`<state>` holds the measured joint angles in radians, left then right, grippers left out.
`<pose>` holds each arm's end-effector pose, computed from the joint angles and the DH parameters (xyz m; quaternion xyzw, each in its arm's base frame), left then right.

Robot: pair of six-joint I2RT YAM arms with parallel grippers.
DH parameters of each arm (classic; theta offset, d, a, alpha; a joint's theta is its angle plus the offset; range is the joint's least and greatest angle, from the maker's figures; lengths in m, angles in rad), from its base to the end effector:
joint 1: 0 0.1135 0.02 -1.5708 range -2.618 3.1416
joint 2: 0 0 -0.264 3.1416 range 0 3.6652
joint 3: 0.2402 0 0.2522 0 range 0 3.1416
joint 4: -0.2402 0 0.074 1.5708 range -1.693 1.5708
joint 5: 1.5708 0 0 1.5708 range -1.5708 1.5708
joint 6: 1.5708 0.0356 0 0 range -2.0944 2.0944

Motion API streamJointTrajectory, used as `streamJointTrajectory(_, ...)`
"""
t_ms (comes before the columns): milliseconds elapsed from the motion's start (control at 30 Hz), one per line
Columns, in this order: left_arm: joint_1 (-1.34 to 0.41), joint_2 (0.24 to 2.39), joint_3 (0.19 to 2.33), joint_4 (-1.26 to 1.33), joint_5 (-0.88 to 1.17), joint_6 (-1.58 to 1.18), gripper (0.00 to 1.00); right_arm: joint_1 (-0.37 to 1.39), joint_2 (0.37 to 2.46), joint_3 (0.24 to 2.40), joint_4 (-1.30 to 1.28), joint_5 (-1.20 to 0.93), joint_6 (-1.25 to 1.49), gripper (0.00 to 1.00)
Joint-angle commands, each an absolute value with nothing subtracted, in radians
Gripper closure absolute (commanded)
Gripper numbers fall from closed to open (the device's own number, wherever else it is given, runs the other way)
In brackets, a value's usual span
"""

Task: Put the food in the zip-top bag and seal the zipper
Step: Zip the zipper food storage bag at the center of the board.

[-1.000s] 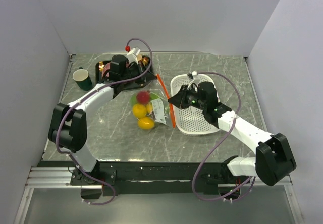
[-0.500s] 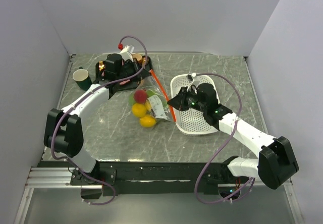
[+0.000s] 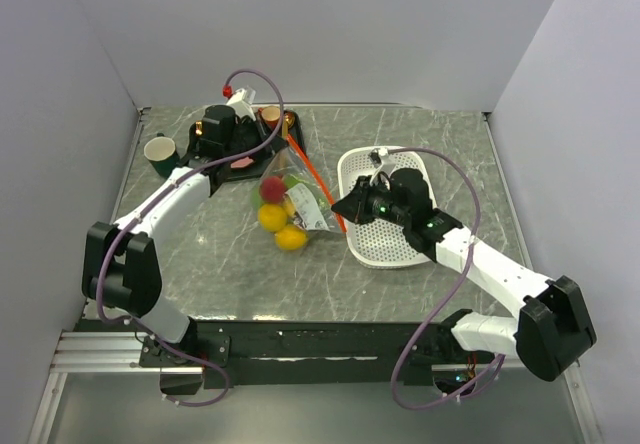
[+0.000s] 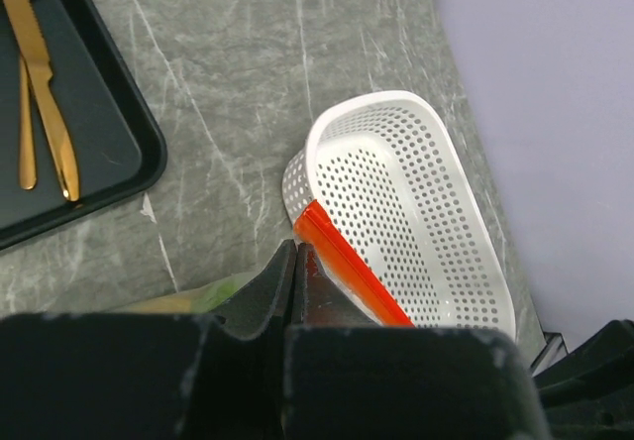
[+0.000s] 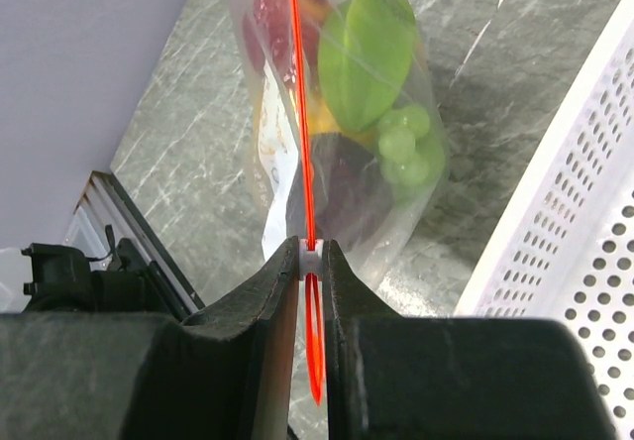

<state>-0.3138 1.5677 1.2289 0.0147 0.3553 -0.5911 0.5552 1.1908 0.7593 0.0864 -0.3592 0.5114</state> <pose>0.3500 -0.1266 0.3185 -0.0083 0.8057 -0.3802 0.4540 0.2234 0.1533 0.2744 -0.1203 0.8024 0.4135 0.4131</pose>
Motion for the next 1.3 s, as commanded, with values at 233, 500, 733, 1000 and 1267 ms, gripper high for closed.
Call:
streamJointTrajectory(233, -0.275, 1.479, 1.255, 0.049, 0.216, -0.577, 0.99, 0.577, 1.118, 0.715, 0.038, -0.361, 0.518, 0.85)
streamJointTrajectory(500, -0.264, 1.465, 1.238, 0.051, 0.221, -0.581, 0.99, 0.586, 1.112, 0.707, 0.032, -0.370, 0.525, 0.85)
streamJointTrajectory(733, -0.264, 1.473, 1.279, -0.025, 0.187, -0.583, 0.99, 0.607, 1.100, 0.683, 0.046, -0.368, 0.543, 0.85)
streamJointTrajectory(1000, -0.264, 1.466, 1.321, -0.095, 0.201, -0.566, 0.99, 0.630, 1.109, 0.687, 0.057, -0.388, 0.569, 0.86)
streamJointTrajectory(1267, -0.311, 1.509, 1.463, -0.353, 0.252, -0.502, 0.99, 0.673, 1.074, 0.716, -0.054, -0.399, 0.727, 0.85)
